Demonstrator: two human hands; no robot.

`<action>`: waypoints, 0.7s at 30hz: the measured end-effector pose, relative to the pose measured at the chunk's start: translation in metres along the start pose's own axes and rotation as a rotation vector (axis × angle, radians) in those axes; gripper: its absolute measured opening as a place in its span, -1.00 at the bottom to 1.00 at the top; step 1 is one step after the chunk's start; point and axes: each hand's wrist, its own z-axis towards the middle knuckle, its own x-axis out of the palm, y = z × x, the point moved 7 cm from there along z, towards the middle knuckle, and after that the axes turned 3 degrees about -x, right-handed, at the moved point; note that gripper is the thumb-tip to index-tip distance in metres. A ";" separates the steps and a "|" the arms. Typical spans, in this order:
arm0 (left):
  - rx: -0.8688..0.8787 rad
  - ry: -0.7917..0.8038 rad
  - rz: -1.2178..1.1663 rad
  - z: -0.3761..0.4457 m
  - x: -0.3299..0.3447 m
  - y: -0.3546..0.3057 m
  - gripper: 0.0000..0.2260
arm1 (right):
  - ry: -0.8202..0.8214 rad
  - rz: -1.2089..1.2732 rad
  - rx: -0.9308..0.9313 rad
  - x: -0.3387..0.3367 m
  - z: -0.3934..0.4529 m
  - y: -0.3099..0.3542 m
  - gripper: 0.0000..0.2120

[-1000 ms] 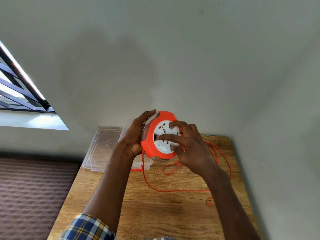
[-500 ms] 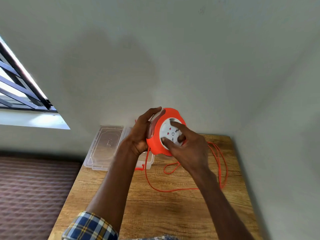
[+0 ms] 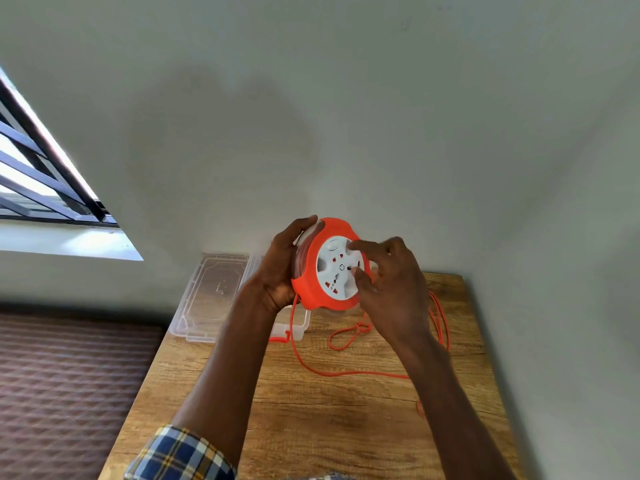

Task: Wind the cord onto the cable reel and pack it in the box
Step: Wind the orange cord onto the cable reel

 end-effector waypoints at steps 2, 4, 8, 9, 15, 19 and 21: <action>-0.011 0.005 -0.011 -0.002 -0.004 0.002 -0.52 | 0.183 -0.001 -0.113 0.009 0.001 0.004 -0.56; -0.023 0.004 -0.025 -0.004 -0.007 0.003 -0.51 | 0.301 0.004 -0.162 0.015 -0.001 0.006 -0.46; -0.036 -0.033 0.007 -0.004 -0.007 0.003 -0.48 | 0.370 -0.054 -0.225 0.025 -0.004 0.007 -0.39; -0.041 -0.048 0.017 -0.003 -0.006 0.004 -0.46 | 0.360 -0.068 -0.215 0.026 -0.003 0.006 -0.41; -0.075 -0.025 0.051 -0.002 0.003 0.004 -0.54 | 0.184 -0.085 -0.092 0.020 -0.004 -0.002 -0.45; -0.115 0.021 0.086 -0.004 0.010 0.007 -0.54 | 0.038 0.063 0.184 0.016 -0.010 -0.011 -0.27; -0.121 0.014 0.085 -0.005 0.011 0.009 -0.52 | 0.045 0.003 0.172 0.018 -0.010 -0.009 -0.26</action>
